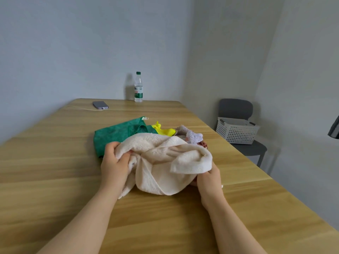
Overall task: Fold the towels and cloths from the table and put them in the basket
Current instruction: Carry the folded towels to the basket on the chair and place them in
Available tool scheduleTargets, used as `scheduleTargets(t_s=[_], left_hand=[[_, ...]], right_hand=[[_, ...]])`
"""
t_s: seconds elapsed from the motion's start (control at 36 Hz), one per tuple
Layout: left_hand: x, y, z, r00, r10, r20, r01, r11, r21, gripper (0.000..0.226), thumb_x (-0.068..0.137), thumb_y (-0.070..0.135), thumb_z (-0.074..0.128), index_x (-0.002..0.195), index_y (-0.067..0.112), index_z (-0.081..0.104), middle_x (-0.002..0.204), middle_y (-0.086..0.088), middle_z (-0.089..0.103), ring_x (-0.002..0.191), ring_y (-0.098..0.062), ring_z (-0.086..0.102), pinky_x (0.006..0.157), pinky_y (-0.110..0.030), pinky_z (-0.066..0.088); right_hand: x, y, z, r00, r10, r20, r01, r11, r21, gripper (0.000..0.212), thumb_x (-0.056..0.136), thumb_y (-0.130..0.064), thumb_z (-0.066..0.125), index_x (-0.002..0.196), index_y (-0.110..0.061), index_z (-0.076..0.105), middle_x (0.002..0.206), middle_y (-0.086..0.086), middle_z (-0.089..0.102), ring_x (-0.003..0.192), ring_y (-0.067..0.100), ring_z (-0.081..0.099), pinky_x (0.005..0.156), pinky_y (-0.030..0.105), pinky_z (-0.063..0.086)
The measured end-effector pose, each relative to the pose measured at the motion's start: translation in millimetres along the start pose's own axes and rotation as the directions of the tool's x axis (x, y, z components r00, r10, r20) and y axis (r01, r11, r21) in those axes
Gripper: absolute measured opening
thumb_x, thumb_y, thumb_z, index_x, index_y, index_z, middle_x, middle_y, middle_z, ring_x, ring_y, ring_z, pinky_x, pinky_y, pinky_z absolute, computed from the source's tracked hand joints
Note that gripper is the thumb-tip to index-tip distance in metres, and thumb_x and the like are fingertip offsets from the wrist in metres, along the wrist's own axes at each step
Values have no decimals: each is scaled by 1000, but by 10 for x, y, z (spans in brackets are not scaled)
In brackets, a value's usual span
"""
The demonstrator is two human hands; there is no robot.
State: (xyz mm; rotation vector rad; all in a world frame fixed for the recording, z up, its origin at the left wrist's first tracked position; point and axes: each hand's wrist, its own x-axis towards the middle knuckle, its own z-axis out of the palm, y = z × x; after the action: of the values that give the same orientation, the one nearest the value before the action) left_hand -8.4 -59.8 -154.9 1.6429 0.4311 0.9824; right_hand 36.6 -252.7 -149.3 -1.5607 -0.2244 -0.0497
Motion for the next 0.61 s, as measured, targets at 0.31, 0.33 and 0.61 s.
scheduleTargets(t_s=[0.31,0.33,0.61], left_hand=[[-372,570,-273,890,51,453,-122,984,127,36,78,54,57,60,23,60,69,20,64,71,14,54,70,-13,40],[-426,601,-277,907,74,414,-185,954,234,51,76,66,45,57,20,59,66,18,63,70,8,55,71,-20,40],[-939,571,-2,852,-43,521,-207,888,411,23,92,39,52,78,22,59,70,6,61,70,-14,56,67,-32,44]], right_hand=[[-345,-127,-280,983,177,-52,-154,942,298,29,98,-25,44,118,-10,57,104,14,64,98,30,60,81,42,49],[-419,-112,-281,987,159,-30,-147,955,256,24,98,-20,43,112,-10,59,102,13,65,97,29,61,80,39,50],[-992,-220,-303,983,97,158,-104,994,36,30,97,-3,45,77,-23,57,60,-10,65,60,0,61,49,4,43]])
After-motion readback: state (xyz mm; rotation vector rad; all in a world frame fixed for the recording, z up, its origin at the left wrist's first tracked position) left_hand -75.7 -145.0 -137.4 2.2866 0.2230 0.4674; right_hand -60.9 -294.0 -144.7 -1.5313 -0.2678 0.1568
